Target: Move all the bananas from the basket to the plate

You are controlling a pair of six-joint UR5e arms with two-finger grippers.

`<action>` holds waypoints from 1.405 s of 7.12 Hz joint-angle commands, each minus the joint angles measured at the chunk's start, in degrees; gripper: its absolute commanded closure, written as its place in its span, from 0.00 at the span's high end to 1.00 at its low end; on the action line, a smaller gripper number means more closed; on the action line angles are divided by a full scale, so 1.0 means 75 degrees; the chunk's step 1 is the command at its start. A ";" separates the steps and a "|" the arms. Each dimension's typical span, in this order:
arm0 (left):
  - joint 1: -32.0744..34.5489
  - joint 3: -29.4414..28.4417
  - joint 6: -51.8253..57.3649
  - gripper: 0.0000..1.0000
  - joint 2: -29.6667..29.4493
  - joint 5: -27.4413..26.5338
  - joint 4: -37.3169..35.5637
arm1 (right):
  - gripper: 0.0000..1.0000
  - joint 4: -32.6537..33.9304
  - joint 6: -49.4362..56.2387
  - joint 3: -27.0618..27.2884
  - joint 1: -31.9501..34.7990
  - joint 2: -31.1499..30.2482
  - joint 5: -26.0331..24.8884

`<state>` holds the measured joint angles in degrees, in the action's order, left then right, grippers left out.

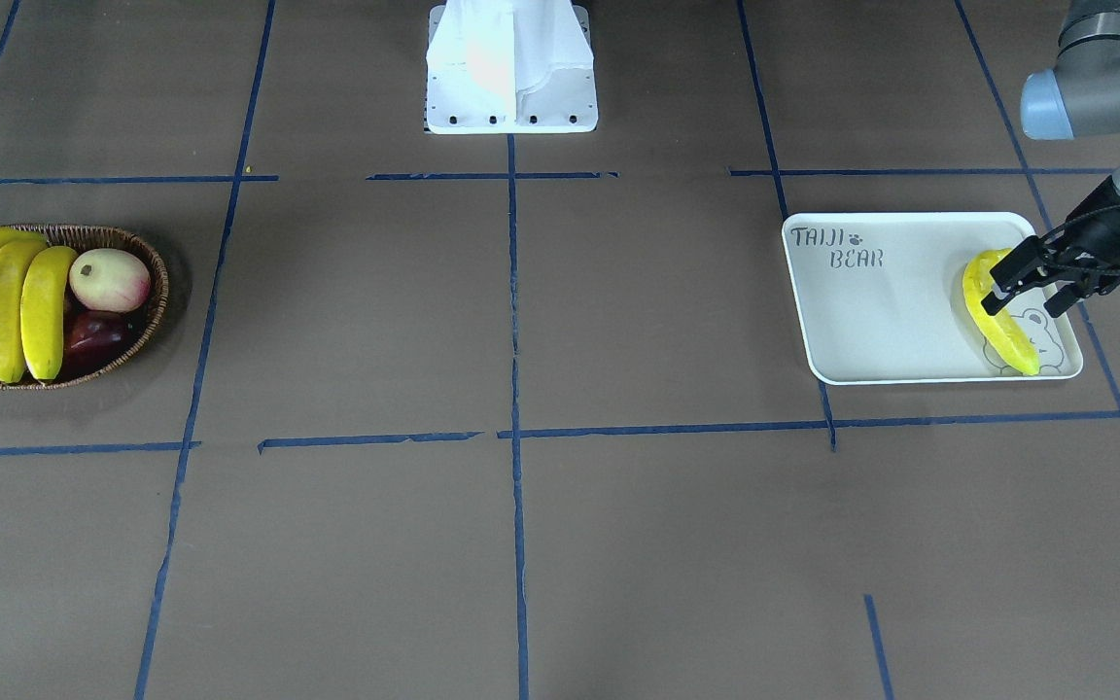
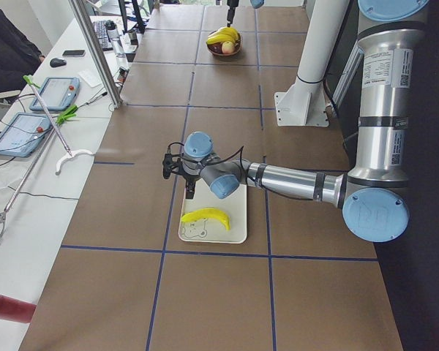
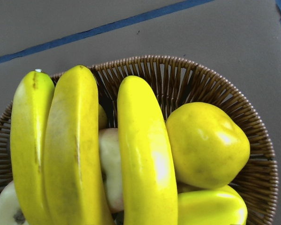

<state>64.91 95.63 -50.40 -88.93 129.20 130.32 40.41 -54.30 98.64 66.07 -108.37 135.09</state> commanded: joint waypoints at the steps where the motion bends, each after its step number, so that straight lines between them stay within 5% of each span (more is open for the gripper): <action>1: -0.0006 -0.0036 0.0017 1.00 -0.0038 0.0000 0.0003 | 0.90 0.0026 -0.0013 -0.0004 -0.0114 0.0012 0.0000; 3: -0.0006 -0.0013 0.0017 1.00 -0.0026 0.0000 -0.0009 | 0.80 0.0073 -0.0014 -0.0004 -0.0266 0.0105 0.0000; 7: -0.0006 0.0010 0.0006 1.00 -0.0026 0.0000 -0.0009 | 0.19 -0.0020 0.0092 -0.0097 -0.0267 0.0036 0.0279; 10: -0.0006 0.0034 -0.0006 1.00 -0.0026 0.0023 -0.0009 | 0.04 -0.0067 0.0162 0.0042 0.0408 -0.0011 0.0420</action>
<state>64.86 95.81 -50.38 -89.12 129.30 130.25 40.09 -53.45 98.33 65.95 -108.19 137.47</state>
